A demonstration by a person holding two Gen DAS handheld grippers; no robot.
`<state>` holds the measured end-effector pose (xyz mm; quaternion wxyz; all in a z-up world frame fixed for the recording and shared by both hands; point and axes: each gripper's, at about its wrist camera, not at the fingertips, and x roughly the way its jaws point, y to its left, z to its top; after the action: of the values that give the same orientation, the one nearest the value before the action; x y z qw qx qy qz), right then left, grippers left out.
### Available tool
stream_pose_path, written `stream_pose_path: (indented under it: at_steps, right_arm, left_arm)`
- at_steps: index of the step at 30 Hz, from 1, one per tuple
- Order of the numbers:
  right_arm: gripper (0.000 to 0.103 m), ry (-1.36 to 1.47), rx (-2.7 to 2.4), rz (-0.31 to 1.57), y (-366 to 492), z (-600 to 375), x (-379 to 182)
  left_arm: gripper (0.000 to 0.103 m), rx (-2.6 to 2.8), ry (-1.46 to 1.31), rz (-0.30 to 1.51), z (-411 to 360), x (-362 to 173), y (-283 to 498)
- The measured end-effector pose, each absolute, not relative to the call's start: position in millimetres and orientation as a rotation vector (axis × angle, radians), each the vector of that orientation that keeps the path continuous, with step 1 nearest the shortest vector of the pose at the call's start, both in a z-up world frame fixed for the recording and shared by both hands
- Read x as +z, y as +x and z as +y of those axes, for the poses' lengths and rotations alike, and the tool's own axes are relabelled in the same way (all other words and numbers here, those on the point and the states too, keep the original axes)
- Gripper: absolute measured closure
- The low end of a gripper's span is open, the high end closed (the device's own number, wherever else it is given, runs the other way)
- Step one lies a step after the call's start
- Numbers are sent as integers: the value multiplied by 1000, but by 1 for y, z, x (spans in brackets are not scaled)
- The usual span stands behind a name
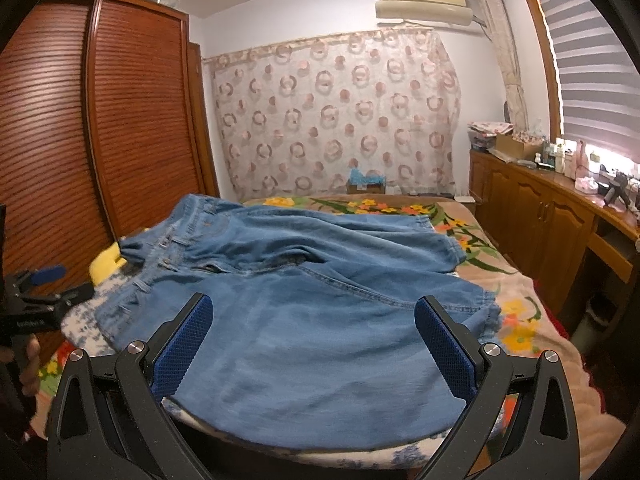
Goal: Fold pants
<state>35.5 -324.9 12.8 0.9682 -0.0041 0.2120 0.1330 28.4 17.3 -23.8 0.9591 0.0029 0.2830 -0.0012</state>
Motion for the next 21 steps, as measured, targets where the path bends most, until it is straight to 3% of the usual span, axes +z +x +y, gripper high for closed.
stream_pose_path:
  at_steps: [21]
  right_arm:
    - [0, -57, 237, 598, 75, -344, -44]
  left_arm:
    - [0, -3, -53, 683, 60, -71, 45]
